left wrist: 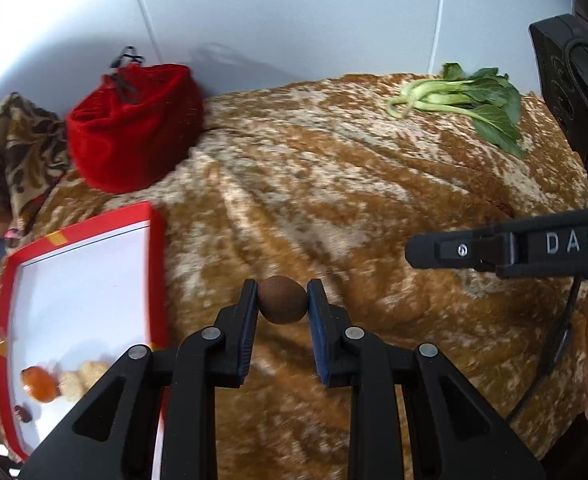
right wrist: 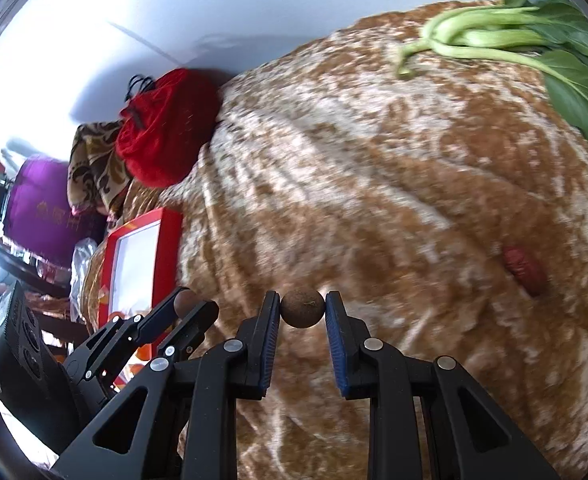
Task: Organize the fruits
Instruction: 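Carry both brown nuts over the red-framed tray with both tools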
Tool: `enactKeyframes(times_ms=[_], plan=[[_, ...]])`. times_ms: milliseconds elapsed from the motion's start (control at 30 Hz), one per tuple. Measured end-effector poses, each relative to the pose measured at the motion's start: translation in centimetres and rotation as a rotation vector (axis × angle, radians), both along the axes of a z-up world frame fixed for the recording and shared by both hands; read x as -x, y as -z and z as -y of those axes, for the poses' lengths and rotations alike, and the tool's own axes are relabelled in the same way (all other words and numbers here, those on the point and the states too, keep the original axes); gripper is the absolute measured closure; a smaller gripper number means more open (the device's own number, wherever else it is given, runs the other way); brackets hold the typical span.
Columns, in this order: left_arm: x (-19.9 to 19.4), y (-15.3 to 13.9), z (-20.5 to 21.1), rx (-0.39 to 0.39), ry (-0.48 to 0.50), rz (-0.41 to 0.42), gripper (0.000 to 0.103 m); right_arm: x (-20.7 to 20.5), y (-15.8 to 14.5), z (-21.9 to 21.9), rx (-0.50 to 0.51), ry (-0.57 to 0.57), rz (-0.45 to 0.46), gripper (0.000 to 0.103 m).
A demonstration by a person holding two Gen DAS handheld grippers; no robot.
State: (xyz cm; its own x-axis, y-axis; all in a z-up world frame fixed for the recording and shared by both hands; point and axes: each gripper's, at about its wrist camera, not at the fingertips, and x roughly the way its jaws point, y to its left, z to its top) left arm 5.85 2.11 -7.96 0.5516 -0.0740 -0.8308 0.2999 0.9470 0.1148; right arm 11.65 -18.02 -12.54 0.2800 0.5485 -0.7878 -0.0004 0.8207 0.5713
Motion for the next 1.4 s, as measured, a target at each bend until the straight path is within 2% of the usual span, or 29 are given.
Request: enactKeyframes(times_ms=[400, 700, 1000, 1167, 1400], plan=[[2.7, -1.9, -7.0, -0.036, -0.208, 0.091, 0.08, 2.4, -2.2, -9.2, -0.071, -0.171, 0.091, 0.079], [4.5, -1.8, -12.3, -0.073, -0.35, 0.124, 0.08, 4.2, -3.6, -14.5, -0.1, -0.267, 0.168, 0.079], [4.8, -1.6, -14.3, -0.074, -0.393, 0.122, 0.08, 5.9, -3.8, -18.4, -0.047, -0.354, 0.23, 0.079], [4.9, -1.7, -14.8, -0.068, -0.416, 0.131, 0.08, 7.0, -4.1, -19.6, 0.037, -0.381, 0.292, 0.079], [5.3, -2.0, -15.8, -0.037, -0.446, 0.153, 0.08, 7.5, -3.9, -20.9, 0.103, -0.401, 0.329, 0.079]])
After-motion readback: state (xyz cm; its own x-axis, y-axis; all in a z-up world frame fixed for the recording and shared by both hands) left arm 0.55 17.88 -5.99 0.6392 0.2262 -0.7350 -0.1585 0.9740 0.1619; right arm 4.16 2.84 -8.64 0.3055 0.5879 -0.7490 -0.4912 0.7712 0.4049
